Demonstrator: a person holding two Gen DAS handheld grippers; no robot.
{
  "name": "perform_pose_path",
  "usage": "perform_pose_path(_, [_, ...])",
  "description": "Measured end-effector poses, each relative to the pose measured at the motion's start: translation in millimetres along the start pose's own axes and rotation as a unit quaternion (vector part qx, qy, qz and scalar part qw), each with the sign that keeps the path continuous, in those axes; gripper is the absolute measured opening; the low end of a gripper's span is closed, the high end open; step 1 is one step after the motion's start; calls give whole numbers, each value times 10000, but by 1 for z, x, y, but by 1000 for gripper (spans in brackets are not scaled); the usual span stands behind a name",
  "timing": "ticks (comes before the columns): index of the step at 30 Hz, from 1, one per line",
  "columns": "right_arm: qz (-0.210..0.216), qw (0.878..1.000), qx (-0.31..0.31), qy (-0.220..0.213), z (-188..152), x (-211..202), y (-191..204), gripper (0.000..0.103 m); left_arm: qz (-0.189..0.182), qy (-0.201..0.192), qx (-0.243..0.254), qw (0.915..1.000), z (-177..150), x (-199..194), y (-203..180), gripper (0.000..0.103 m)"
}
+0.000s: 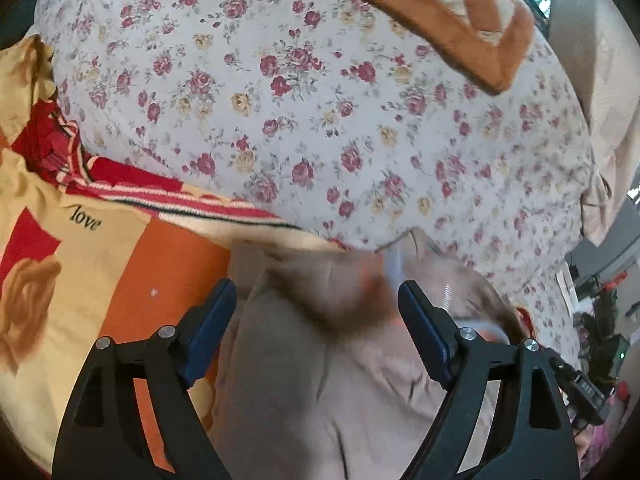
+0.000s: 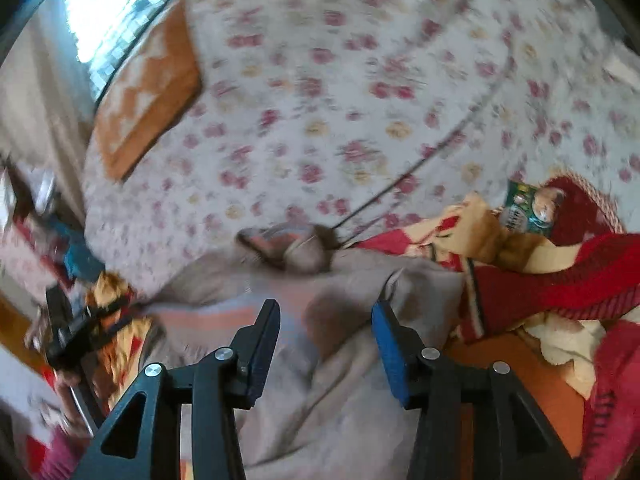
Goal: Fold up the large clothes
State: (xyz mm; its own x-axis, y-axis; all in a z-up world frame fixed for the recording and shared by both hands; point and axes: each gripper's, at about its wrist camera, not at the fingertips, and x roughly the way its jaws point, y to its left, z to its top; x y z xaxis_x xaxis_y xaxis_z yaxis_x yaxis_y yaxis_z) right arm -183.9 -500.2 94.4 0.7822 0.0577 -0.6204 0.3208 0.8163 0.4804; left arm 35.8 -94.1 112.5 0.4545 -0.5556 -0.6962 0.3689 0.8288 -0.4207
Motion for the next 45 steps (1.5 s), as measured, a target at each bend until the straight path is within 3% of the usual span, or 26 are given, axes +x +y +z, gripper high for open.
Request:
perform_pose_path(4, [-128,9958,-476,765,-21,37,28,46,333,258,275,9987,-26,14,-3,83])
perform_pose_path(7, [-755,9885,-902,955,-26,77,36,46,1135,889,548,9880,-47,53,2,83])
perform_pose_path(10, [-1234,9857,-568,999,-13,105,17,46,997,1063,308,9888,-51,66,14,85])
perform_pose_path(13, [-754,9925,-242,926,-5,94,24,46,925,931,303,9909,-46,57,13,84])
perform_pose_path(14, [-569,9936,-403,888,-4,90,36,50,979,834,384,9909,-44,55,11,84])
perform_pose_path(17, [-470,9909,-946,830,-7,96,70,77,1096,801,550,9892,-45,55,4,84])
perform_pose_path(19, [-424,9869,-1136,1067,-13,120,84,78,1063,842,466,9897,-47,57,3,84])
perform_pose_path(20, [-438,9837,-1178,1284,-20,136,84,75,1067,834,423,9899,-48,56,3,84])
perform_pose_path(21, [-555,9806,-1254,1400,-24,148,87,50,1076,793,417,9902,-48,54,3,84])
perform_pose_path(23, [-907,9767,-1533,1197,-24,161,93,19,1053,558,472,9918,-44,41,0,84])
perform_pose_path(28, [-863,9879,-1137,606,7,161,86,14,898,235,539,9942,-39,26,-5,84])
perform_pose_path(34, [-1544,9800,-1130,546,14,206,77,13,1080,822,506,9895,-62,67,6,85])
perform_pose_path(38, [-1458,9806,-1143,641,19,198,79,14,814,897,33,9926,-66,61,19,85])
perform_pose_path(40, [-1145,9852,-1046,736,24,182,81,16,761,854,45,9934,-64,51,20,84])
perform_pose_path(42, [-813,9882,-940,898,26,154,76,51,767,736,112,9943,-63,36,22,84])
perform_pose_path(45, [-614,9914,-851,785,18,98,59,62,497,651,106,9966,-65,10,31,84])
